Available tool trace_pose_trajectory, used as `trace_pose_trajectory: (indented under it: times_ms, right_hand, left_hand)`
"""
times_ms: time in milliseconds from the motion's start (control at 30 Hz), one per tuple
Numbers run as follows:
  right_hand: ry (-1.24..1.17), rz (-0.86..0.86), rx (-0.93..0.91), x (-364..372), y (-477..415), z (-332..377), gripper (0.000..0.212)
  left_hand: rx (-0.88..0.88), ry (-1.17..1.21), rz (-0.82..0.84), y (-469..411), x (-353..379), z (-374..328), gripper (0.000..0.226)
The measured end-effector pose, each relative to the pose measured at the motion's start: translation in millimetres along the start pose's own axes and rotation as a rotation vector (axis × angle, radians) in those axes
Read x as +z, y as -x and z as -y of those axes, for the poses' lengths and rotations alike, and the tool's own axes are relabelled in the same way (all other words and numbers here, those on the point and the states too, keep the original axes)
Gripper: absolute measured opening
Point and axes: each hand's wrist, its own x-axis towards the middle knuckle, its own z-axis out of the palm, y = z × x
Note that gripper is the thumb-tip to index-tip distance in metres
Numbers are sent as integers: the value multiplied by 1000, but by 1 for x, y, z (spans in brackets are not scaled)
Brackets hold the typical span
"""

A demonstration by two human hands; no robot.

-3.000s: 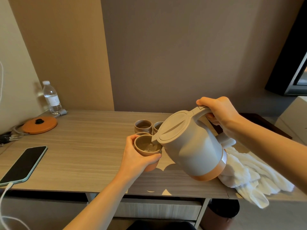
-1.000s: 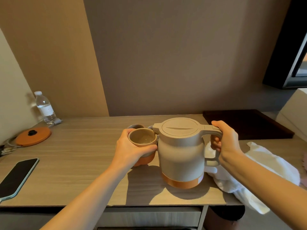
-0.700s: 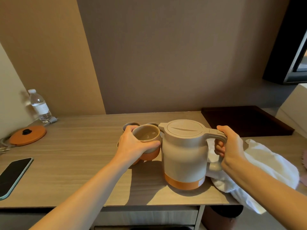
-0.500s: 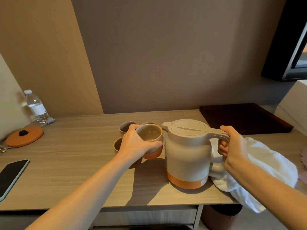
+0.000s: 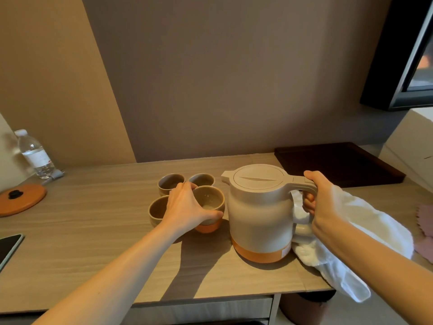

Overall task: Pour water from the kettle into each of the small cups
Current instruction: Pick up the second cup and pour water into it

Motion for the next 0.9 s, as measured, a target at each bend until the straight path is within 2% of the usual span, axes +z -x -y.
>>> trace_pose_trajectory:
  times_ms: [400, 633, 900]
  right_hand:
    - [32, -11, -14, 7, 1, 0, 34]
    - [34, -14, -18, 8, 1, 0, 37]
    - [41, 14, -18, 8, 3, 1, 37]
  left_hand:
    - [84, -273, -108, -7, 14, 25, 98]
    - [114, -424, -172, -12, 17, 30, 108]
    - [125, -381, -76, -15, 10, 33, 104]
